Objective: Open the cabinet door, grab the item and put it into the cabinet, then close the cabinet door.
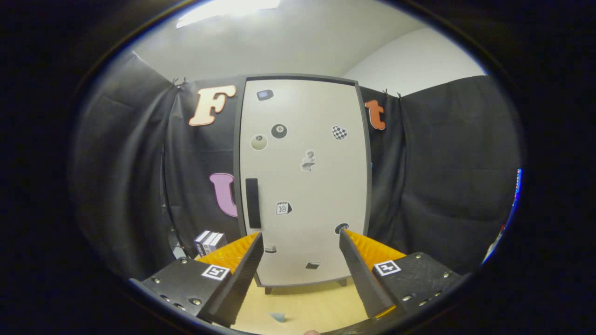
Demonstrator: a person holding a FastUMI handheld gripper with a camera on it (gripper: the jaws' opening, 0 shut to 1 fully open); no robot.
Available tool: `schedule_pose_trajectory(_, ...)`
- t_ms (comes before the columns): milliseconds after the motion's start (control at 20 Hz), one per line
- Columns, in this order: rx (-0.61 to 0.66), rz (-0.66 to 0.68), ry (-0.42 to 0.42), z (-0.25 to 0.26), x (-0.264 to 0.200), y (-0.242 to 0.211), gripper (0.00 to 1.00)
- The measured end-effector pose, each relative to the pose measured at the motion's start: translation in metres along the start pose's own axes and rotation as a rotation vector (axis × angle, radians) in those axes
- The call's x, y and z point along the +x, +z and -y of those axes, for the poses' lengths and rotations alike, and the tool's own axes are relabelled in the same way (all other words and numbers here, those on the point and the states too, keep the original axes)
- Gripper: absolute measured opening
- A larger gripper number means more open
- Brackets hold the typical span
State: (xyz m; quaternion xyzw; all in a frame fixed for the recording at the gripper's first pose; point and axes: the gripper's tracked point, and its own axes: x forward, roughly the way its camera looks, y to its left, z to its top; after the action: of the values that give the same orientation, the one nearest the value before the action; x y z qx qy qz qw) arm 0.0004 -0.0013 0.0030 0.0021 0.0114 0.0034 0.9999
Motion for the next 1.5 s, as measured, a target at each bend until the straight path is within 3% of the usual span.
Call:
schedule_pose_trajectory(350, 0.021, 0.008, 0.039, -0.015, 0.022, 0.006, 0.97)
schedule_pose_trajectory(900, 0.006, -0.021, 0.156, -0.097, 0.132, -0.007, 0.97)
schedule_pose_trajectory(1250, 0.024, -0.045, 0.147, -0.119, 0.194, -0.012, 0.97)
schedule_pose_trajectory(1350, 0.011, -0.041, 0.141, -0.122, 0.204, -0.015, 0.93)
schedule_pose_trajectory(1500, -0.006, -0.056, 0.118, -0.122, 0.215, -0.022, 0.77)
